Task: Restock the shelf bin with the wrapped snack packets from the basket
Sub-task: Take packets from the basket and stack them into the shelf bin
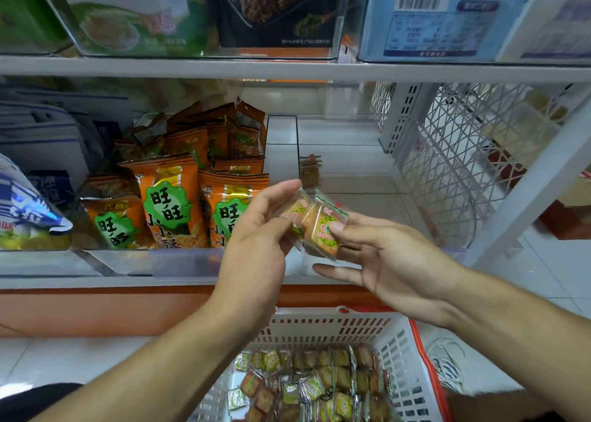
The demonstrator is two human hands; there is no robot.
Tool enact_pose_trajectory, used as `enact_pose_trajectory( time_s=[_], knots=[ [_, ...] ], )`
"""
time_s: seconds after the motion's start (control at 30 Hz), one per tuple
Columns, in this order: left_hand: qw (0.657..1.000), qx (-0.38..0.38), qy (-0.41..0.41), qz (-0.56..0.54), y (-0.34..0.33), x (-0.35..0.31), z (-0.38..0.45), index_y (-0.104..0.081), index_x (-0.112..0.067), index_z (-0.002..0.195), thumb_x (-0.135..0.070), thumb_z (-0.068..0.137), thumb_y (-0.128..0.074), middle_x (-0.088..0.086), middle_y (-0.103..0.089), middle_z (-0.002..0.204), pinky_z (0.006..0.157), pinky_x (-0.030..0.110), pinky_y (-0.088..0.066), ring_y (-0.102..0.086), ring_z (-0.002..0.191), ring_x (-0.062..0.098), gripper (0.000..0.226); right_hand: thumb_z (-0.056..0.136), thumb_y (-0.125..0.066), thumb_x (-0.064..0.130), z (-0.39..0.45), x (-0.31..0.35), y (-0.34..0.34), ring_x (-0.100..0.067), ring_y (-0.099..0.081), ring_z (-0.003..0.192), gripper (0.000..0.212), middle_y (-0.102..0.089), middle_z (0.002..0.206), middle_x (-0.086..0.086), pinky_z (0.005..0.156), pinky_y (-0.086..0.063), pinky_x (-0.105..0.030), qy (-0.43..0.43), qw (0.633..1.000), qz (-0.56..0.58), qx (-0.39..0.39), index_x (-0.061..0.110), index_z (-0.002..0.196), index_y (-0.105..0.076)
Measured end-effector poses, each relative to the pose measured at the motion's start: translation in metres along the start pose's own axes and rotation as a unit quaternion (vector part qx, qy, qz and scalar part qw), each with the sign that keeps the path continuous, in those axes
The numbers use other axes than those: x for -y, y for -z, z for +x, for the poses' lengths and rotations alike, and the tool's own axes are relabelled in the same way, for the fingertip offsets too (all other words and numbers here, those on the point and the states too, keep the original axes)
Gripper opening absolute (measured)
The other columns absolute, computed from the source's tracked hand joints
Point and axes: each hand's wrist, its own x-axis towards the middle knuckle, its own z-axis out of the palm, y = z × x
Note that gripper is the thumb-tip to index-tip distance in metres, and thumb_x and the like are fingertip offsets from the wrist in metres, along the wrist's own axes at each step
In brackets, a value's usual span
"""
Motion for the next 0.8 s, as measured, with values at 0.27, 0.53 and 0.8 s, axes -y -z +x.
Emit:
enact_pose_trajectory(
  time_s=[0.27, 0.53, 0.8],
  knots=[
    [0.995, 0.043, -0.039, 0.077, -0.01, -0.003, -0.002, -0.06, -0.027, 0.132, -0.01, 0.109, -0.038, -0.008, -0.066, 0.133, 0.091, 0.011, -0.048, -0.063, 0.117, -0.005, 0.036, 0.092, -0.058, 0.009, 0.007, 0.005, 0.0, -0.03, -0.066, 0.113, 0.037, -0.07, 0.121, -0.02, 0.098, -0.056, -0.041, 0.03, 0.998, 0.049, 0.014, -0.002, 0.127, -0.063],
    [0.914, 0.071, -0.002, 0.399, -0.02, 0.009, 0.005, -0.013, -0.043, 0.159, -0.023, 0.104, -0.053, -0.017, -0.004, 0.169, 0.118, 0.02, -0.004, -0.009, 0.153, 0.003, 0.072, 0.084, -0.077, 0.008, 0.075, 0.038, 0.046, -0.021, -0.068, 0.11, 0.052, -0.07, 0.122, -0.007, 0.098, -0.054, -0.036, 0.122, 0.915, -0.33, -0.197, 0.015, 0.132, -0.057],
    [0.909, 0.091, 0.028, 0.405, -0.022, 0.022, 0.013, 0.0, -0.037, 0.161, -0.031, 0.096, -0.066, -0.018, -0.005, 0.168, 0.107, 0.017, -0.017, -0.02, 0.151, 0.009, 0.093, 0.088, -0.061, -0.013, 0.173, 0.021, 0.049, -0.02, -0.064, 0.096, 0.046, -0.067, 0.12, -0.021, 0.068, -0.049, -0.016, 0.058, 0.896, -0.398, -0.189, -0.004, 0.132, -0.052]
  ],
)
